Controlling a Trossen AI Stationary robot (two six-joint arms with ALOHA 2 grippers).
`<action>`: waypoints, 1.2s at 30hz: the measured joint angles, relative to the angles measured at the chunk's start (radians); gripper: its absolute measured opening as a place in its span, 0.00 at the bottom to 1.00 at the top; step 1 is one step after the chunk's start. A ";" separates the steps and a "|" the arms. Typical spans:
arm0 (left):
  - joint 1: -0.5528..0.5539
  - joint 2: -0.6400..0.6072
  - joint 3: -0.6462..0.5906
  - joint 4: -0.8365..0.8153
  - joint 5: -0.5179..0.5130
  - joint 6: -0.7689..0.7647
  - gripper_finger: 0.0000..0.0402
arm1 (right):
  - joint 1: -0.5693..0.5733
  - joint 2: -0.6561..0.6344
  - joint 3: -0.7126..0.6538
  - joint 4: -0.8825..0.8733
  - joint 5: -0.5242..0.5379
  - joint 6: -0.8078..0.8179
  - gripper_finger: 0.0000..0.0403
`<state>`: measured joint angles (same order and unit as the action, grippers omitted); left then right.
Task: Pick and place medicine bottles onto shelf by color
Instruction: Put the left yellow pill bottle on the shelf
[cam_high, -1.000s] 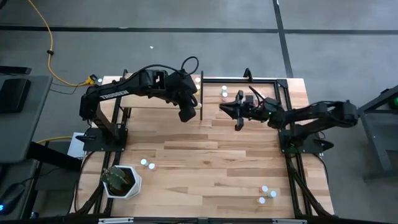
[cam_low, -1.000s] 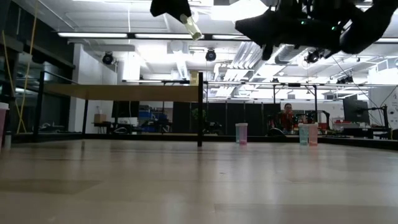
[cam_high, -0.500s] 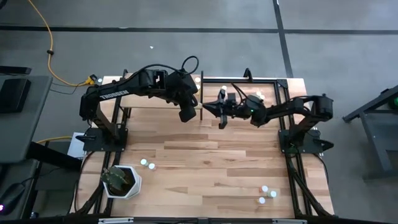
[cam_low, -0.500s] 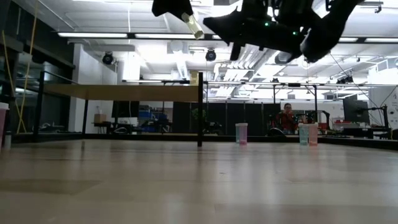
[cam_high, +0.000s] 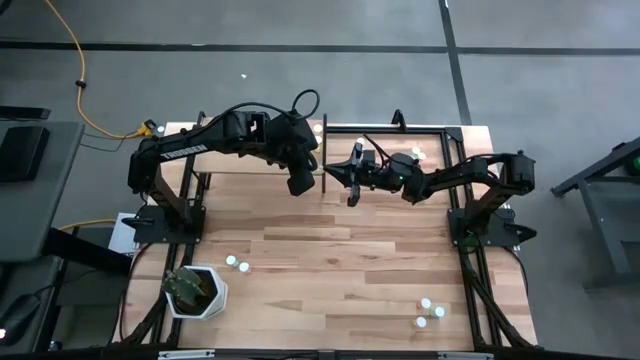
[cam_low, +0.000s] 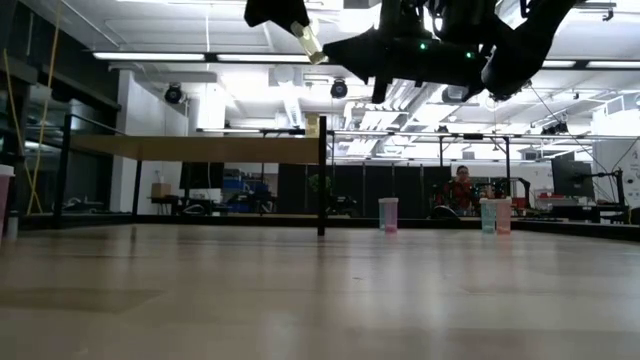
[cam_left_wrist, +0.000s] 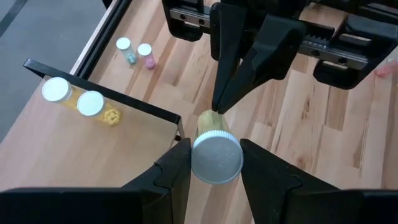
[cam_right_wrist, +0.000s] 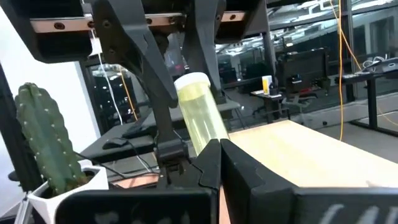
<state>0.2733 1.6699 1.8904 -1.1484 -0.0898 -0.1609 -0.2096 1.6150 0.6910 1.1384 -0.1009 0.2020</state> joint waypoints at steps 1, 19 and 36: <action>0.000 0.000 0.000 0.000 0.000 0.000 0.29 | 0.000 0.000 0.004 -0.010 0.000 0.000 0.00; -0.001 0.000 -0.001 0.048 -0.069 0.082 0.29 | -0.038 -0.046 0.078 -0.316 -0.037 -0.080 0.00; 0.091 -0.149 -0.571 0.646 -0.143 0.150 0.29 | -0.086 -0.379 0.078 -0.694 -0.036 -0.270 0.00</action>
<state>0.3646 1.5211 1.3194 -0.5026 -0.2332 -0.0113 -0.2955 1.2357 0.7692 0.4445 -0.1366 -0.0682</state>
